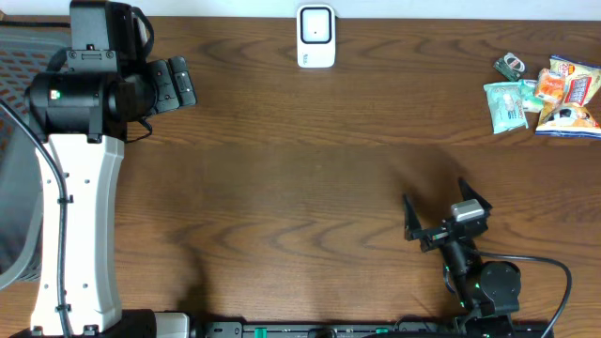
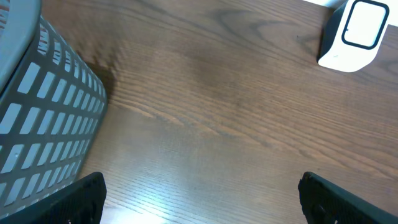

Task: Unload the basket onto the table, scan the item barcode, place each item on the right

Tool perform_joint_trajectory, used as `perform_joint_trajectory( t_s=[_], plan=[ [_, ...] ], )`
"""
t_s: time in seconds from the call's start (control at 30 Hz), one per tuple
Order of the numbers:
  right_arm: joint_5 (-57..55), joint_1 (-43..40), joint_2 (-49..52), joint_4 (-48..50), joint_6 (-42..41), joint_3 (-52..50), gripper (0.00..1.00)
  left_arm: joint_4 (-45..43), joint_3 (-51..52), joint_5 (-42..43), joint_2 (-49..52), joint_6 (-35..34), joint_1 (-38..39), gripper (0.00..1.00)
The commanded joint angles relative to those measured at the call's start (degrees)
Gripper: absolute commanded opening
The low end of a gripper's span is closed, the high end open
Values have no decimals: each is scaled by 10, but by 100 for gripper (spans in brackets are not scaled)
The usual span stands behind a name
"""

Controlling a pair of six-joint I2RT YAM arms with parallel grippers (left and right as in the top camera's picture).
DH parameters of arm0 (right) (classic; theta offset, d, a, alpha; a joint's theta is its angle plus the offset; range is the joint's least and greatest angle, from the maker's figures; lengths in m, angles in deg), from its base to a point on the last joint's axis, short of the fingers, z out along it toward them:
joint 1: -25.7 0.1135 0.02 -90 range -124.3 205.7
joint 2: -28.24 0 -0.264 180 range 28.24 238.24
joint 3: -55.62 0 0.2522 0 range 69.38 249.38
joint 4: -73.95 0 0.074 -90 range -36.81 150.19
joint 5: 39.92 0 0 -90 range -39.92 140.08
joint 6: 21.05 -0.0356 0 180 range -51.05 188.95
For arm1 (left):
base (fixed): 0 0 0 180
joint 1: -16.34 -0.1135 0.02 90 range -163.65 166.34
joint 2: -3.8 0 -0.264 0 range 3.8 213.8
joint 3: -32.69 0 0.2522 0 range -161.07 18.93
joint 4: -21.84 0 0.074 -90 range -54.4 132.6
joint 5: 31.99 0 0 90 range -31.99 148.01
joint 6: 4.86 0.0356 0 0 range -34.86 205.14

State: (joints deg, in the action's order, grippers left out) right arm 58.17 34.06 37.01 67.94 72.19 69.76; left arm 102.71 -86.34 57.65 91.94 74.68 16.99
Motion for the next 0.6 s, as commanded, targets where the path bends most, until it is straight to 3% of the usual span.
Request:
perform_joint_trajectory(
  t_s=[0.0,0.23,0.57],
  plan=[
    [-7,-23,-21,-9,7,-1,99,2,0,-3,3,2,0,98],
    [-9,-51,-88,-117,7,-1,99,2,0,-3,3,2,0,98],
    [-38,-73,-85,-119,7,0,99,2,0,-3,3,2,0,98]
  ],
)
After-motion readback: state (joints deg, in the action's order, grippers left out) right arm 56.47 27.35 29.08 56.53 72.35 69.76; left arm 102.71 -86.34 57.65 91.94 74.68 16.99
